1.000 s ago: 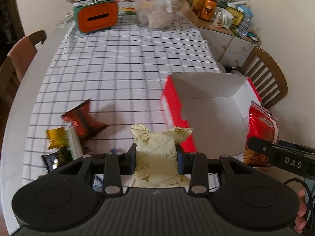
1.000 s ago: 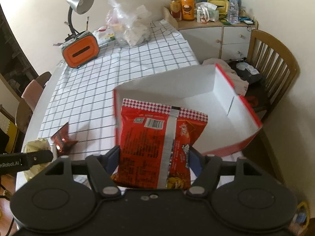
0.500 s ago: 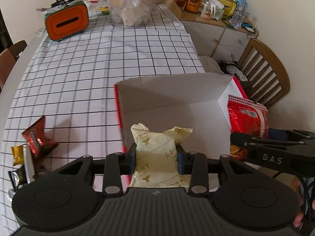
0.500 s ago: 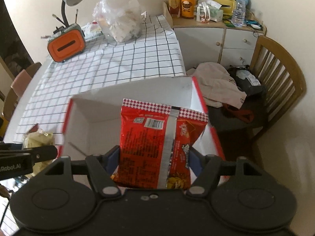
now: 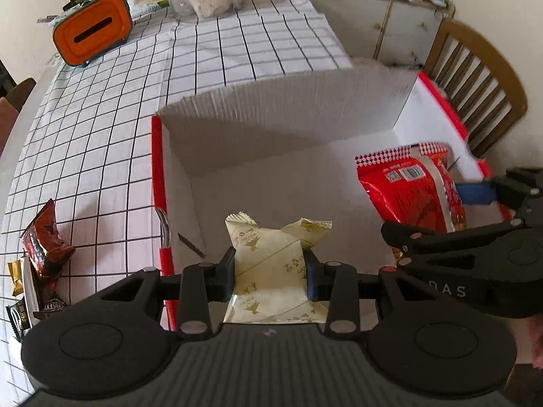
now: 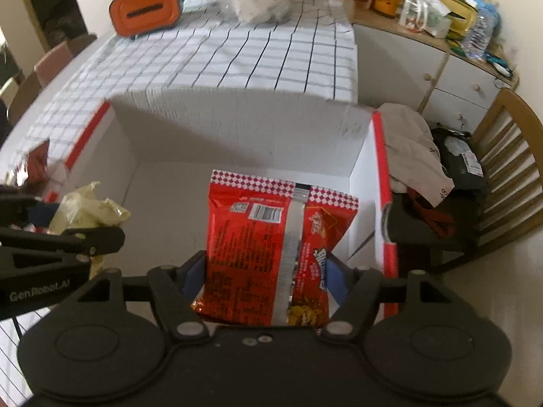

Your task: Organize snacks

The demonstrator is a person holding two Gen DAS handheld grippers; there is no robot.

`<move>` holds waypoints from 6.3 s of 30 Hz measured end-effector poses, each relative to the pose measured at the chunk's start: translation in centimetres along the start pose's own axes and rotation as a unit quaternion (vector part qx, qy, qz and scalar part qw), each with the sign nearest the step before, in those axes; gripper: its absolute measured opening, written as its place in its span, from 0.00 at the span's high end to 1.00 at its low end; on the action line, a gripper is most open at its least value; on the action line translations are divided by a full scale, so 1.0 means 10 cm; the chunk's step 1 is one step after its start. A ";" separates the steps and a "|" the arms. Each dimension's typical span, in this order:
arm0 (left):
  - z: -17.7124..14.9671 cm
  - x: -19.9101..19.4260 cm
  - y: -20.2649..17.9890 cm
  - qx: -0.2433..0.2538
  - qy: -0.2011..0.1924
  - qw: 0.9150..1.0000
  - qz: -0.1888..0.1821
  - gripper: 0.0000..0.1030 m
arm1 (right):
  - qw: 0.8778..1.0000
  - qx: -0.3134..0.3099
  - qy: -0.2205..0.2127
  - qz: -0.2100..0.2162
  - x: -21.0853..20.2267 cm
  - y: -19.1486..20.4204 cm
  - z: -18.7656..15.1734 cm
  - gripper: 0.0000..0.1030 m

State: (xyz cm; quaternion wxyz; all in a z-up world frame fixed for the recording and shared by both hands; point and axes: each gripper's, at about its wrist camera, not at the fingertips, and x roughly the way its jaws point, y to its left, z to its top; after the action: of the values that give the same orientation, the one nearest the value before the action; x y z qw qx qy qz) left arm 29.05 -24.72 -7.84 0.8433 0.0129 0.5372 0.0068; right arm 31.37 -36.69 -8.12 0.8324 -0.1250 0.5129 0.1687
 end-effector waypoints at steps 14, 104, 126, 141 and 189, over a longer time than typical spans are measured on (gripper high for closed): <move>-0.04 0.16 -0.04 -0.004 0.016 1.000 0.012 0.63 | 0.999 -0.028 0.015 0.005 0.16 0.02 0.00 0.32; -2.00 -0.61 3.56 -0.069 -0.144 0.987 0.016 0.09 | 0.993 -0.099 -0.033 0.063 0.23 3.12 -0.16 0.05; -1.47 0.07 3.47 0.128 -0.107 0.985 -0.035 0.09 | 0.985 -0.150 0.021 0.085 0.73 3.23 -0.08 0.27; -1.35 0.30 3.45 0.117 -0.061 0.989 -0.060 0.53 | 0.989 -0.119 0.012 0.089 0.68 3.15 -0.12 0.41; -1.55 -0.79 3.33 -0.047 -0.117 0.991 -0.035 0.68 | 0.990 0.032 -0.090 0.100 -0.42 2.31 -0.36 0.65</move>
State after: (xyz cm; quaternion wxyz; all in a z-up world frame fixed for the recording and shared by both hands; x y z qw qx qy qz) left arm 11.71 8.54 -6.24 0.9000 -0.0443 0.4337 0.0009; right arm 17.30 -17.64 -6.78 0.8577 -0.0306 0.4511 0.2447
